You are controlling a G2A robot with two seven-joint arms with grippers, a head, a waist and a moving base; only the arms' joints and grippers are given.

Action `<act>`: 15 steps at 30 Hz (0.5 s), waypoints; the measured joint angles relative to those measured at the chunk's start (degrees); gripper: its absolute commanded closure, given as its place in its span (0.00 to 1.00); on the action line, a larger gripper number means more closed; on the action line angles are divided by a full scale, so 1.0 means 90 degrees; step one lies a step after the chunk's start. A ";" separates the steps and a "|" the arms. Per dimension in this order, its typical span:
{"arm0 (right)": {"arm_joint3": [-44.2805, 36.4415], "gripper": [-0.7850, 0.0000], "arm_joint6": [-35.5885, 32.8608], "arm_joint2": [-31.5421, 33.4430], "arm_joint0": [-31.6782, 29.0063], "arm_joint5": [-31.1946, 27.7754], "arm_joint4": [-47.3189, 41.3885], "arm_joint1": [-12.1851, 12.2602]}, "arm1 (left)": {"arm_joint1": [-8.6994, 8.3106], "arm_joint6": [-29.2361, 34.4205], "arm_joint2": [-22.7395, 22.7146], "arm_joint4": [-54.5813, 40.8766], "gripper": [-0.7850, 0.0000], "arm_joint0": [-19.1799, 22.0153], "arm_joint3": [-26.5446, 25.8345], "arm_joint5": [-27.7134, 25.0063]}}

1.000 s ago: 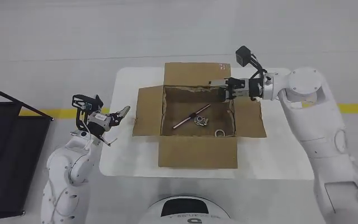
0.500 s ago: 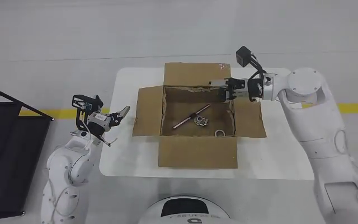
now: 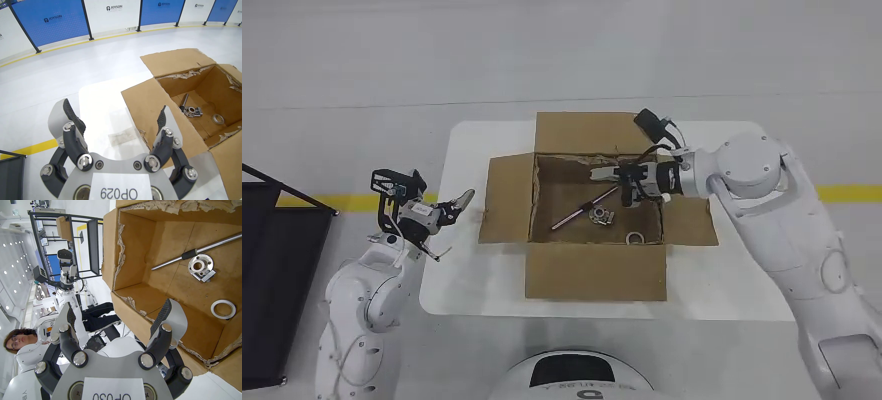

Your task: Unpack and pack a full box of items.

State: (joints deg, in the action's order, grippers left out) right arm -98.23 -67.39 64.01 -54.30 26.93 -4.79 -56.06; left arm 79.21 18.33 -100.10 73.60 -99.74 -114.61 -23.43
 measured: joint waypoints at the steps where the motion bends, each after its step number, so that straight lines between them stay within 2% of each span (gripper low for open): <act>1: 0.0000 0.00 0.0000 0.0000 0.0000 0.0000 0.0000 0.0000 | 0.0000 0.0000 0.0000 0.0000 0.00 0.0000 0.0000 0.0000; 8: 0.0031 0.00 0.0088 -0.0051 -0.0021 0.0019 0.0087 -0.0004 | 0.0000 0.0000 0.0000 0.0000 0.00 0.0000 0.0000 0.0000; 11: 0.0083 0.00 0.0168 -0.0489 0.0191 0.0162 0.0670 -0.0040 | 0.0000 0.0000 0.0000 0.0000 0.00 0.0000 0.0000 0.0000; 15: 0.0394 0.00 -0.0216 -0.1206 0.0803 0.0426 0.1450 -0.0138 | 0.0000 0.0000 0.0000 0.0000 0.00 0.0000 0.0000 0.0000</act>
State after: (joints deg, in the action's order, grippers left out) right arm -94.69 -69.33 53.15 -47.07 30.77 8.26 -57.30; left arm 79.21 18.33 -100.10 73.60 -99.74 -114.61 -23.43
